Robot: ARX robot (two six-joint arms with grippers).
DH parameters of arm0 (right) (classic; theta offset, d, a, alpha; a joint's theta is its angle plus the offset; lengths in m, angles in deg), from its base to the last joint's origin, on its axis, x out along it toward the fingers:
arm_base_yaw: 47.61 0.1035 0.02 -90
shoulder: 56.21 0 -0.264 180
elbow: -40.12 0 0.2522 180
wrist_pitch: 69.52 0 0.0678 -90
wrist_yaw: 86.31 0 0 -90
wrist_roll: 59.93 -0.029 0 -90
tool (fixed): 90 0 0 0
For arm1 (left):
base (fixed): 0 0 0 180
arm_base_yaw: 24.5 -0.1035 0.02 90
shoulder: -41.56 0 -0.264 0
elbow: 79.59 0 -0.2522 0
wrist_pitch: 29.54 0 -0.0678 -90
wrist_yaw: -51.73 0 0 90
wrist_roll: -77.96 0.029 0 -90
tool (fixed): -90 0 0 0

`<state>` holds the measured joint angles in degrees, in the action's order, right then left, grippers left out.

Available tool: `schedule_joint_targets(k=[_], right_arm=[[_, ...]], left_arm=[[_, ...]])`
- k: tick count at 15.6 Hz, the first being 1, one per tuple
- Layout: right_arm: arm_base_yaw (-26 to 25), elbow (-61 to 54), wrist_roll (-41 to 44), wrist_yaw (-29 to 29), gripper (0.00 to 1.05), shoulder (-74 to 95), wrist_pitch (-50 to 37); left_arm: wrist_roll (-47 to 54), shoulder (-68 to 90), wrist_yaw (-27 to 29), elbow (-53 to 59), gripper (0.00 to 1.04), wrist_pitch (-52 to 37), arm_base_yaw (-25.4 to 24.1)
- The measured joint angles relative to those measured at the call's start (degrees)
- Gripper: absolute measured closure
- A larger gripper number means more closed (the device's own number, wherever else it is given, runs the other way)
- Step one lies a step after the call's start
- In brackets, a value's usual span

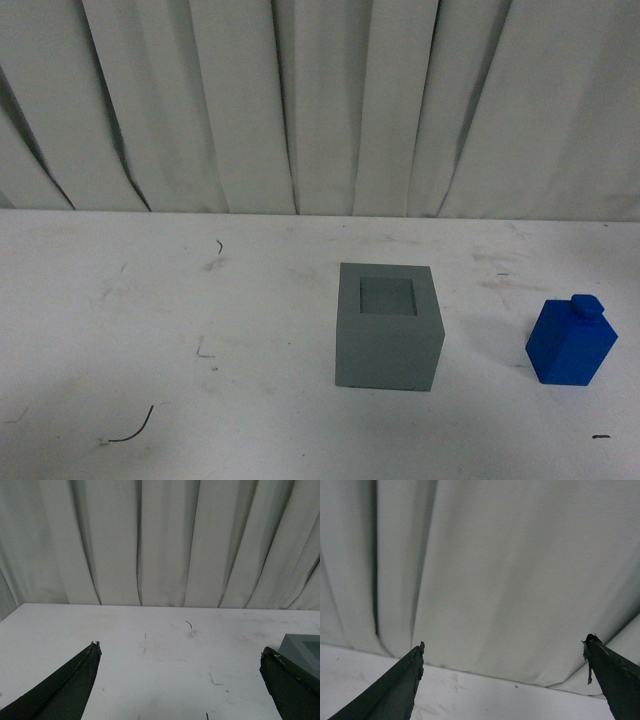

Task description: Insert blue part into gray base

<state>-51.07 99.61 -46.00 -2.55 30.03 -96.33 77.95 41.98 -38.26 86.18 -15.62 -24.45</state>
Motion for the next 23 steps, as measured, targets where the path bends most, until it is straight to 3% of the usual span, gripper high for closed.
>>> schedule_joint_targets(k=[2, 5, 9, 12, 14, 23], right_arm=[[0.6, 1.5, 8.0, -6.4, 0.06, 0.3, 5.0], [-0.9, 5.7, 26.7, -15.8, 0.06, 1.5, 20.5], [-3.4, 13.2, 48.0, -22.4, 0.06, 3.4, 44.7], [-3.0, 19.5, 60.0, -20.6, 0.06, 7.4, 60.5], [-2.9, 22.1, 65.4, -17.7, 0.06, 11.3, 66.4], [-2.1, 26.8, 69.9, -13.4, 0.06, 21.3, 71.8]], left_arm=[[0.0, 0.0, 0.0, 0.0, 0.07, 0.0, 0.0], [0.0, 0.0, 0.0, 0.0, 0.07, 0.0, 0.0], [0.0, 0.0, 0.0, 0.0, 0.07, 0.0, 0.0], [0.0, 0.0, 0.0, 0.0, 0.07, 0.0, 0.0], [0.0, 0.0, 0.0, 0.0, 0.07, 0.0, 0.0], [0.0, 0.0, 0.0, 0.0, 0.07, 0.0, 0.0]])
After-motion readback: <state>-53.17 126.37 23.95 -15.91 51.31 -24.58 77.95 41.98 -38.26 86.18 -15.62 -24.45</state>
